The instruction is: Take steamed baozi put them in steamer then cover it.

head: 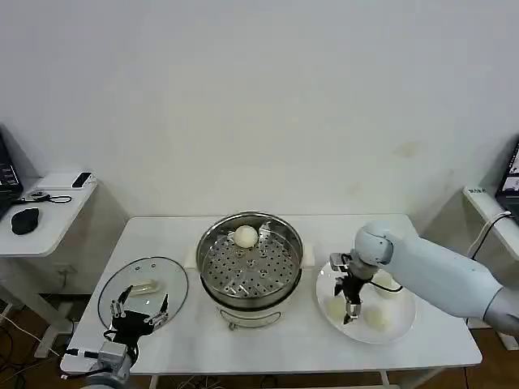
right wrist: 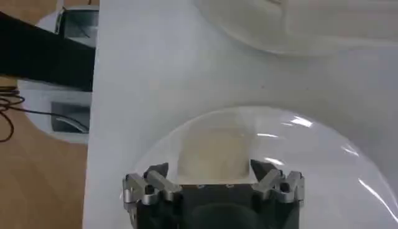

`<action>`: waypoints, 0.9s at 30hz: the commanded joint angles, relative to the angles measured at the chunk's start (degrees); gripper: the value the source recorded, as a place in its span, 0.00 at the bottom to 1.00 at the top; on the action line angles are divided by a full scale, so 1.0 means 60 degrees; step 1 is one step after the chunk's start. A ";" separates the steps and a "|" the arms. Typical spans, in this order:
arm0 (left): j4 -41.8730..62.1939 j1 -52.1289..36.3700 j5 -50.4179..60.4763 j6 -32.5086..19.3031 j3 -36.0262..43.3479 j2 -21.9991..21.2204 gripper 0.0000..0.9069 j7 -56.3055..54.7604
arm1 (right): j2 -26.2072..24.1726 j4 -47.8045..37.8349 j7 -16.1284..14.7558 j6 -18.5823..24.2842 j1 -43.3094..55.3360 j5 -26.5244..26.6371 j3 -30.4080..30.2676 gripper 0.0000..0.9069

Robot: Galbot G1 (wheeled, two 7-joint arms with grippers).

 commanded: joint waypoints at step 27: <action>0.0056 -0.0062 -0.0006 -0.0003 0.0021 -0.0055 1.00 0.0009 | -0.0544 0.0371 -0.0015 0.0011 0.0707 0.0254 0.0131 0.74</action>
